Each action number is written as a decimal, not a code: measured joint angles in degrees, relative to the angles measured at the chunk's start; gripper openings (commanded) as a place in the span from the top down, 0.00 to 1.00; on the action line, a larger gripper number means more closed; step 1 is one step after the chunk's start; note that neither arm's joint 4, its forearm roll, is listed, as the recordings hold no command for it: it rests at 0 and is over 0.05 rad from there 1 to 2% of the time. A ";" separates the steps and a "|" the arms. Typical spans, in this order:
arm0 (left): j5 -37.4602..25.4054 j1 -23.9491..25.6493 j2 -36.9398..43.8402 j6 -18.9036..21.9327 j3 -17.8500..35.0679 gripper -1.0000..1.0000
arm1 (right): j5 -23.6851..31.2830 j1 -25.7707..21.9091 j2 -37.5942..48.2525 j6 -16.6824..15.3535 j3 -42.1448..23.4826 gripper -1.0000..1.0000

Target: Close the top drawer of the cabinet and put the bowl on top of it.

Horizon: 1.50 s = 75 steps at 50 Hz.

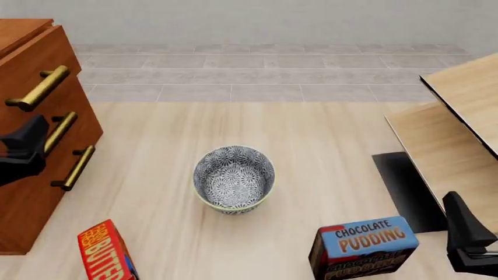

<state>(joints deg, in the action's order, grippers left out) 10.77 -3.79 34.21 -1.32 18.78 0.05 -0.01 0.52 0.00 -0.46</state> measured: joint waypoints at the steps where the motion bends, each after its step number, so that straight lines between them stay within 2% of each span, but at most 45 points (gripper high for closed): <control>1: 0.31 -0.11 0.26 0.03 -0.11 0.00 | 0.00 0.00 0.00 0.00 0.00 0.00; 26: 7.96 -5.99 7.20 0.61 -1.69 0.00 | 0.00 0.00 0.00 0.00 0.00 0.00; 46: 11.92 -9.42 10.69 -0.42 -2.01 0.00 | 0.00 0.00 0.00 0.00 0.00 0.00; 75: 13.59 -12.93 15.77 -1.65 -0.26 0.00 | 0.00 0.00 0.00 0.00 0.00 0.00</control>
<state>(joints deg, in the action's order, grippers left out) 24.36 -16.72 49.99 -2.97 18.52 0.05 0.00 0.52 0.00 -0.46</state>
